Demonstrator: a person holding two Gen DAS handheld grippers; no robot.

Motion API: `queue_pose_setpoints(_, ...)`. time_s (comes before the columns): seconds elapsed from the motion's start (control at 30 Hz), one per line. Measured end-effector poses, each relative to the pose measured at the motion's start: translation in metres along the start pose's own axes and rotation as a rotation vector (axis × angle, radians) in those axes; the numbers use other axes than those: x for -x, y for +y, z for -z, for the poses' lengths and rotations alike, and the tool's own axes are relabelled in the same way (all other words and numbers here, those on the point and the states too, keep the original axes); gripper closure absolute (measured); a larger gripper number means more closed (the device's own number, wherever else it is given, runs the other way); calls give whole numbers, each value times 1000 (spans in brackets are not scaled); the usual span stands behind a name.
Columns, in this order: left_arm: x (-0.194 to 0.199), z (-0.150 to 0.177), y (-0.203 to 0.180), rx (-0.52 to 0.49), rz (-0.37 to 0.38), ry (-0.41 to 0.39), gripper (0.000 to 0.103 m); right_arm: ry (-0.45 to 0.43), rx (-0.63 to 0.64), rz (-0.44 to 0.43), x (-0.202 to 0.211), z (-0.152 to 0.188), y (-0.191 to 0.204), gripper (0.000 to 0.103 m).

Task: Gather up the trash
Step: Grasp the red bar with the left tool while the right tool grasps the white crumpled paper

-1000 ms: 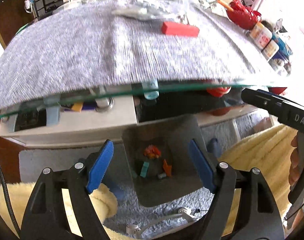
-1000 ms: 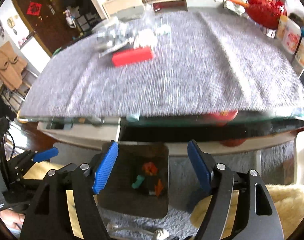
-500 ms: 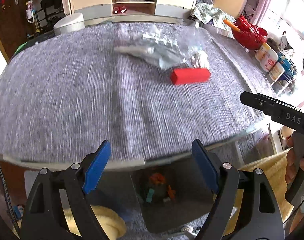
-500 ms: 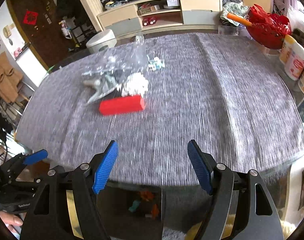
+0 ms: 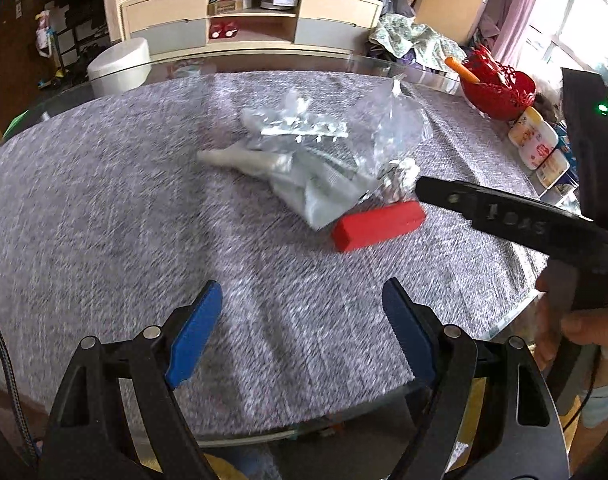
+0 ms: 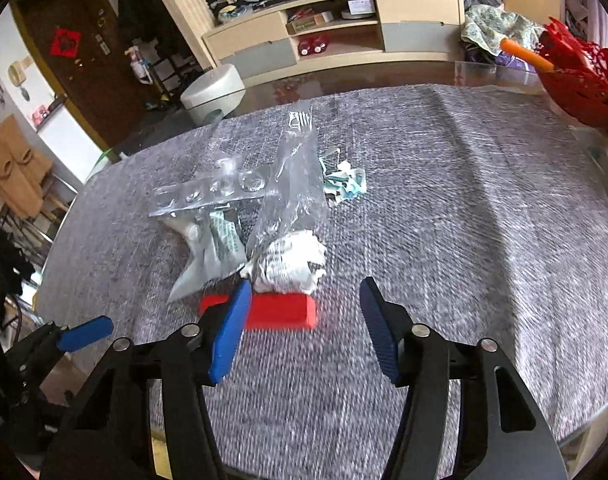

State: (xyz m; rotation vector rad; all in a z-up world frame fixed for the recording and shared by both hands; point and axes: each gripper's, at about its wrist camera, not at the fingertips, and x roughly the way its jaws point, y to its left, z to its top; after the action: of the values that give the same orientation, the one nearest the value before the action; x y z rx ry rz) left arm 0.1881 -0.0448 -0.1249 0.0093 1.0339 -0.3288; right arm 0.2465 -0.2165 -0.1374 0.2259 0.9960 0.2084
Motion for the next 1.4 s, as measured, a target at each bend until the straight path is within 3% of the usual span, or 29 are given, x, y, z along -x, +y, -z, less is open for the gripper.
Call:
queue_pose_setpoints(0.2, -14, -7, -6, -16, 30, 19, 27, 39, 25, -16, -18, -2, 7, 51)
queue_pose_setpoints(0.4, -33, -11, -14, -29, 65, 55, 32, 40, 44, 12, -27, -8, 5, 75)
queue_pose_setpoints(0.53, -46, -15, -24, -44, 81, 72, 33, 20, 45, 31, -20, -10, -6, 82)
queue_pose_setpoints(0.87, -64, -22, -52, -39, 113, 92, 33, 7, 8, 34, -6, -7, -37, 82)
queue_pose_setpoints(1.17, -80, -35, -72, 24, 49, 89, 11, 0, -1, 35, 5, -9, -57, 82)
queue_pose_setpoints(1.33, -88, -41, -84, -10, -19, 73, 12, -10, -11, 50, 12, -9, -74, 82)
queue_pose_setpoints(1.4, -89, -42, -87, -33, -55, 61, 24, -11, -17, 56, 14, -8, -80, 82)
